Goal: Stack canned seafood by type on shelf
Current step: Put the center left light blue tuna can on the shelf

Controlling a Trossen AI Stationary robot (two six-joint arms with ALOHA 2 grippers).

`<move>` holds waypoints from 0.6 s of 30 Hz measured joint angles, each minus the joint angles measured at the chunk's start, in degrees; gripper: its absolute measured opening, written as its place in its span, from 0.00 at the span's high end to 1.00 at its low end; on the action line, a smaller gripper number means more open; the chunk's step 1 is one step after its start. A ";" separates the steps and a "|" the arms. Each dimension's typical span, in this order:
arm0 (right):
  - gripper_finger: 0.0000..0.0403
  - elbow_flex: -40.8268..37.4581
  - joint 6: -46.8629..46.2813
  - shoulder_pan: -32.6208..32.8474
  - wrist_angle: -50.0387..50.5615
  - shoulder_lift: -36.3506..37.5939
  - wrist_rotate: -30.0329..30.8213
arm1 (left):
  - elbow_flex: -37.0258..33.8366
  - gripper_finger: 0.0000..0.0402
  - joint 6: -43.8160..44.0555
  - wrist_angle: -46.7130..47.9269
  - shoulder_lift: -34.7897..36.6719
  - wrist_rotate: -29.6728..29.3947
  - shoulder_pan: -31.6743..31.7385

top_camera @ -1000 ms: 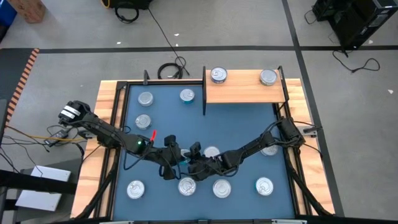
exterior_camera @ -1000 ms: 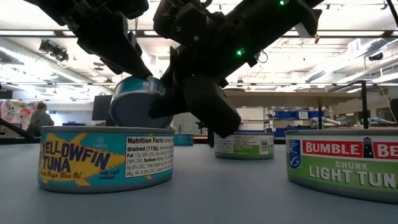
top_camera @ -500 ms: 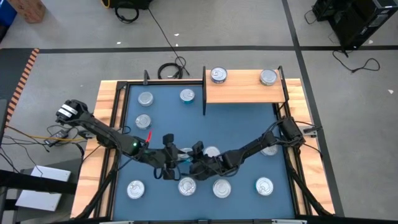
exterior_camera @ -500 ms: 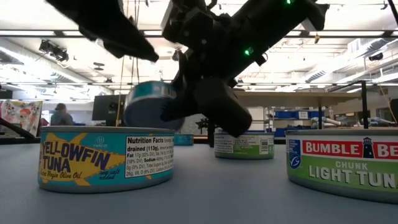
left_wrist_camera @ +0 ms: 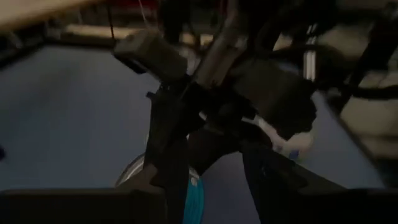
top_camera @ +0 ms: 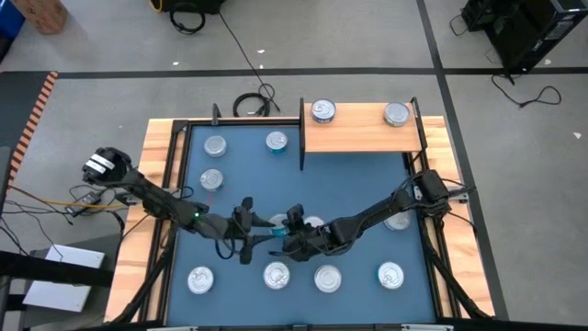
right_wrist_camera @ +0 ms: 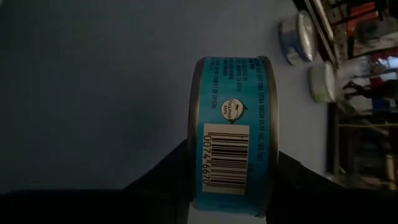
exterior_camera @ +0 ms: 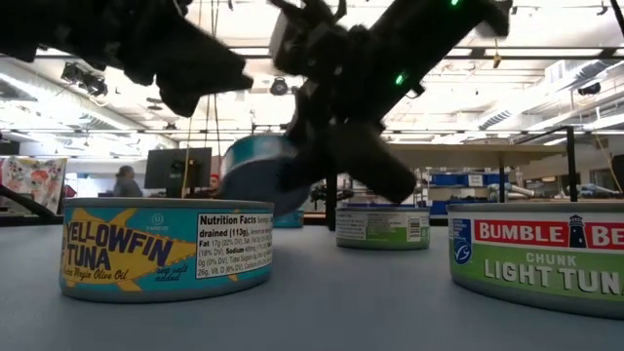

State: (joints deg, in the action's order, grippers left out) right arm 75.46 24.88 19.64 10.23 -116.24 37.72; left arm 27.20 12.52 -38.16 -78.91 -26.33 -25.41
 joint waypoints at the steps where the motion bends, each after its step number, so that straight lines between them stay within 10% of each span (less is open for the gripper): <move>1: 0.65 0.00 -0.40 0.14 1.81 1.07 0.90 | -0.78 0.62 -0.51 -2.53 0.01 0.03 0.46; 18: 0.65 0.00 -7.69 0.94 32.65 26.47 23.19 | -2.22 0.62 -2.07 -16.28 2.94 19.09 18.98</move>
State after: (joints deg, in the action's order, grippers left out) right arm 75.46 17.20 20.59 42.87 -89.77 60.91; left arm 24.97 10.44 -54.43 -75.97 -7.24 -6.43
